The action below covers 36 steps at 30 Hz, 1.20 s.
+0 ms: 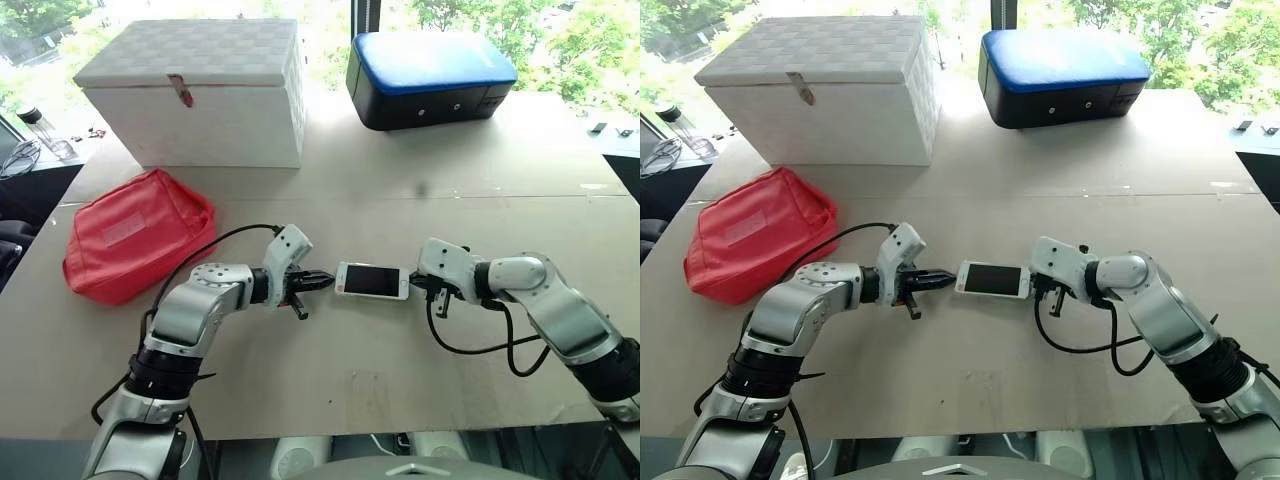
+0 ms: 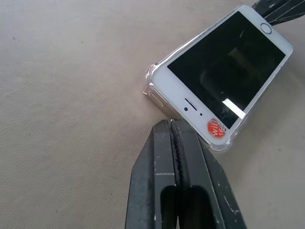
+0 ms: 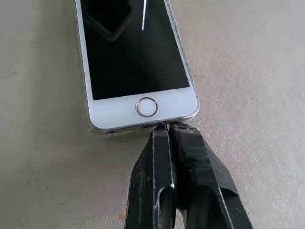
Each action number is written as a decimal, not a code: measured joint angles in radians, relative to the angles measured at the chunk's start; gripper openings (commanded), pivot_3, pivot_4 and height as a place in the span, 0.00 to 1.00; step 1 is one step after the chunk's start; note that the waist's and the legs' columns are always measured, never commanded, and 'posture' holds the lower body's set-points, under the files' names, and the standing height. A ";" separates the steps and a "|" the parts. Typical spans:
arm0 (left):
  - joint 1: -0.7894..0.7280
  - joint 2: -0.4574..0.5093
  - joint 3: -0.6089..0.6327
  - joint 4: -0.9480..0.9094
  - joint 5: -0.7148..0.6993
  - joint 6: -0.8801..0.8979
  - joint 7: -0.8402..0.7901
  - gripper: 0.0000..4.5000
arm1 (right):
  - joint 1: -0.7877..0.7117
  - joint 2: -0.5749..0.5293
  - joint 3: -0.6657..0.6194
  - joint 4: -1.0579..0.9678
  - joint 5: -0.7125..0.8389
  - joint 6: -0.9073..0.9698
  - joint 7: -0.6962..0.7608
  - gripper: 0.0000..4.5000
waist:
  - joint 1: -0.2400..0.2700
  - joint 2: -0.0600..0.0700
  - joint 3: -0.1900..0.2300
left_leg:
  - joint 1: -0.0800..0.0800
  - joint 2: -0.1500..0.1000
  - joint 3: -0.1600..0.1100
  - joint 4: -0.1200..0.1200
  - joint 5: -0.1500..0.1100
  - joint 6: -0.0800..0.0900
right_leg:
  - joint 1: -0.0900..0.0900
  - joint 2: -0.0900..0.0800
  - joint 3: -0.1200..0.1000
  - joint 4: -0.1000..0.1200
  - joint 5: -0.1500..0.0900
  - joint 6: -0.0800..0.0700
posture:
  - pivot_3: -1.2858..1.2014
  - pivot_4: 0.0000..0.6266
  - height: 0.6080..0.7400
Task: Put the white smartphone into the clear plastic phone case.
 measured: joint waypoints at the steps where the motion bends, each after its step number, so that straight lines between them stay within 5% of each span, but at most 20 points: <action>1: 0.003 -0.002 0.002 -0.002 0.000 0.000 0.001 0.01 | 0.001 -0.002 0.000 0.003 -0.001 -0.006 0.001 0.00 | 0.000 0.000 0.000 | 0.000 0.000 0.000 0.000 0.000 0.000 | 0.000 0.000 0.000 0.000 0.000 0.000 | 0.52 0.24 1.00; 6: 0.050 -0.035 0.051 -0.026 -0.050 0.017 0.027 0.01 | 0.006 -0.045 -0.044 0.051 0.012 -0.053 0.015 0.00 | 0.004 0.000 0.000 | -0.001 0.000 0.000 0.001 0.000 0.000 | 0.000 -0.001 0.000 0.000 0.000 0.000 | 0.52 0.24 1.00; 10: 0.073 -0.058 0.121 -0.100 -0.176 0.030 0.012 0.01 | 0.008 -0.076 -0.201 0.075 0.098 -0.020 0.028 0.00 | 0.009 0.000 0.000 | -0.001 0.000 -0.001 0.001 0.000 0.000 | 0.000 -0.005 0.000 0.000 0.000 0.000 | 0.52 0.24 1.00; 15: 0.011 -0.089 0.065 -0.115 -0.211 0.033 0.002 0.01 | 0.018 -0.022 -0.234 0.043 0.193 0.046 0.032 0.00 | 0.010 0.000 0.000 | -0.001 0.000 -0.001 0.001 0.000 0.000 | 0.000 -0.002 -0.001 0.000 0.000 0.000 | 0.52 0.24 1.00; 24: -0.058 -0.111 -0.074 0.061 -0.099 -0.068 0.022 0.01 | -0.046 0.069 -0.151 0.072 0.216 0.076 0.011 0.00 | -0.001 0.000 0.000 | -0.001 0.000 0.000 0.001 0.000 0.000 | 0.000 0.000 0.000 0.000 0.000 0.000 | 0.52 0.24 1.00; 36: -0.048 -0.119 -0.121 0.112 -0.035 -0.172 0.003 0.01 | -0.197 0.013 0.052 0.252 0.105 -0.003 0.148 0.00 | 0.003 -0.001 -0.004 | 0.011 0.000 0.000 0.000 0.000 0.000 | 0.012 0.000 -0.001 -0.001 -0.001 -0.001 | 0.52 0.24 1.00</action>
